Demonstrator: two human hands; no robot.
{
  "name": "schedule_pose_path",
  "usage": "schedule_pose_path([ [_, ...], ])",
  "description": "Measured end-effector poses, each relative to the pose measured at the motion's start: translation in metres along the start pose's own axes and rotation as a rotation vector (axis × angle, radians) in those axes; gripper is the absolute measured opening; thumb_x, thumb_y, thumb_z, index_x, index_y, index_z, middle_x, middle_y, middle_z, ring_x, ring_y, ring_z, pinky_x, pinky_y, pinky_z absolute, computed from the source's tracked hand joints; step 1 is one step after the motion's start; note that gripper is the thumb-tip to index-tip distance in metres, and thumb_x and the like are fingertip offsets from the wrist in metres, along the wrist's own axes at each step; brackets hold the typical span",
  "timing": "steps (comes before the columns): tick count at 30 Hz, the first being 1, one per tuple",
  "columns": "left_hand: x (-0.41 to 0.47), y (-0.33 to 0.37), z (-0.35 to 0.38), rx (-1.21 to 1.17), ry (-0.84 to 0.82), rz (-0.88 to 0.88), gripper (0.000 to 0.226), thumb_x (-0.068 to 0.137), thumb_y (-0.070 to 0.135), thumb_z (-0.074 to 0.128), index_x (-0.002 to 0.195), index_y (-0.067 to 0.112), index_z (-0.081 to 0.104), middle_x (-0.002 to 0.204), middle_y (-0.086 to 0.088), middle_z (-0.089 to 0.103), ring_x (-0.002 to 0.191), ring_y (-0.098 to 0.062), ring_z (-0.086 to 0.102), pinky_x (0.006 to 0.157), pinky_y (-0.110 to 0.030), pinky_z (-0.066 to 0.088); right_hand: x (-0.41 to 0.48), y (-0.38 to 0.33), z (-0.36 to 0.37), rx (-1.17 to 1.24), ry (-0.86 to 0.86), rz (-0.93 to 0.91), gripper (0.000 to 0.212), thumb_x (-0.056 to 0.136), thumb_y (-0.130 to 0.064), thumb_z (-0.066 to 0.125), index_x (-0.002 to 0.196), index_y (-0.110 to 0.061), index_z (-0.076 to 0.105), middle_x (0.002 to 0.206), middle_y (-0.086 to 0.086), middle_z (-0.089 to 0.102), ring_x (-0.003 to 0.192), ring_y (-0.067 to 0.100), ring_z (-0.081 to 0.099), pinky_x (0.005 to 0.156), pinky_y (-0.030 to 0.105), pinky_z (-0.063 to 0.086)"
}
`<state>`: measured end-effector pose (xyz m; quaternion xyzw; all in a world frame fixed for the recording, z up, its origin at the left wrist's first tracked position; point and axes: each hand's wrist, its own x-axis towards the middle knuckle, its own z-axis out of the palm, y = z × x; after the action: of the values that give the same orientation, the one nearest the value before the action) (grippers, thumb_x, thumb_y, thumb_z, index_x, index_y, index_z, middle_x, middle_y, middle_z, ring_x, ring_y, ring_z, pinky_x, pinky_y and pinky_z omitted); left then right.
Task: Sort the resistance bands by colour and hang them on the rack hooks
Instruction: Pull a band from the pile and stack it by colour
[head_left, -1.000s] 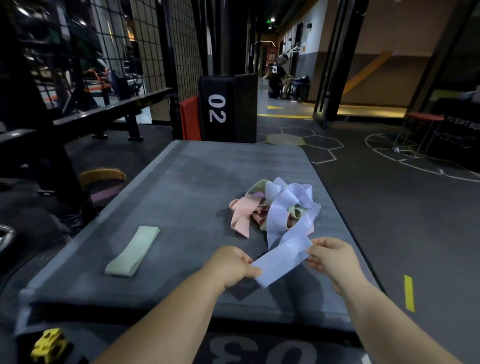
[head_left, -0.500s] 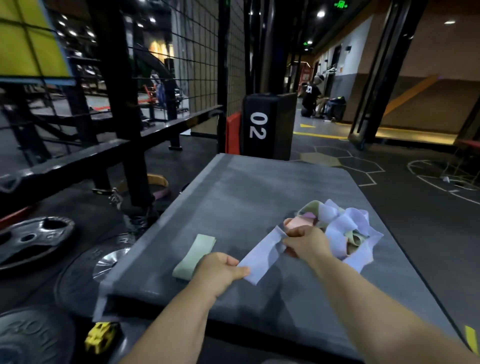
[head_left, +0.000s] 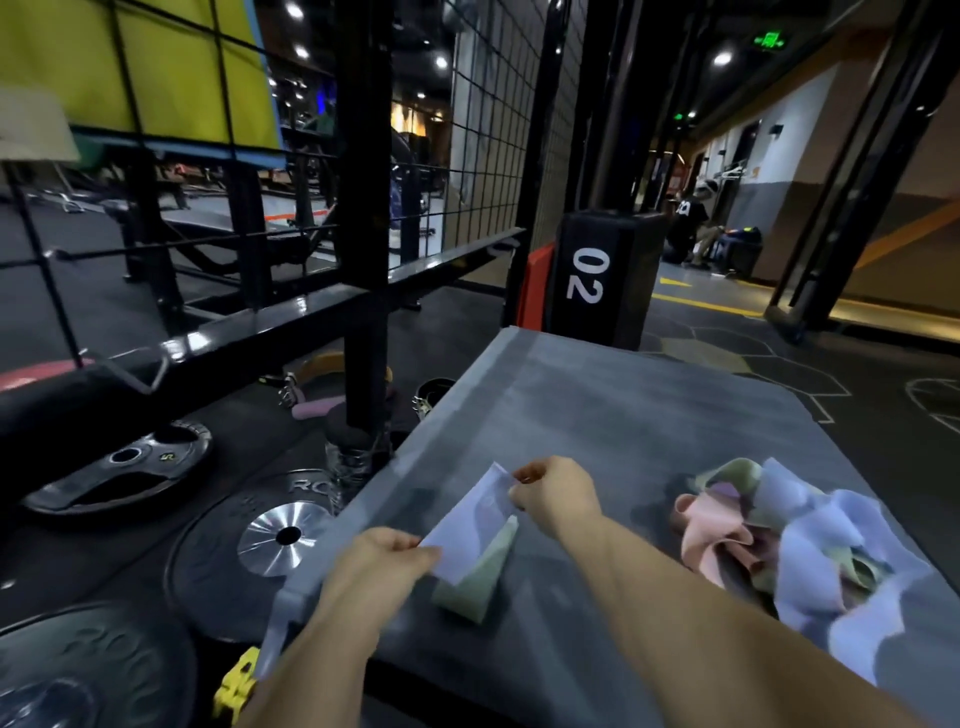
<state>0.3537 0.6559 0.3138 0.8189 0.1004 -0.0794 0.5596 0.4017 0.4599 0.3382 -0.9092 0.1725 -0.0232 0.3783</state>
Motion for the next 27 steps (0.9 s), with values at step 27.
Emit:
schedule_pose_path([
  [27, 0.039, -0.038, 0.001, 0.433, 0.082, 0.014, 0.019, 0.078, 0.042, 0.055, 0.092, 0.028, 0.055, 0.091, 0.003, 0.068, 0.090, -0.023, 0.065, 0.083, -0.035, 0.052, 0.045, -0.014, 0.077, -0.376, -0.052, -0.032, 0.033, 0.074, -0.013, 0.046, 0.088, -0.036, 0.066, 0.077, -0.011, 0.069, 0.083, 0.015, 0.064, 0.086, 0.030, 0.038],
])
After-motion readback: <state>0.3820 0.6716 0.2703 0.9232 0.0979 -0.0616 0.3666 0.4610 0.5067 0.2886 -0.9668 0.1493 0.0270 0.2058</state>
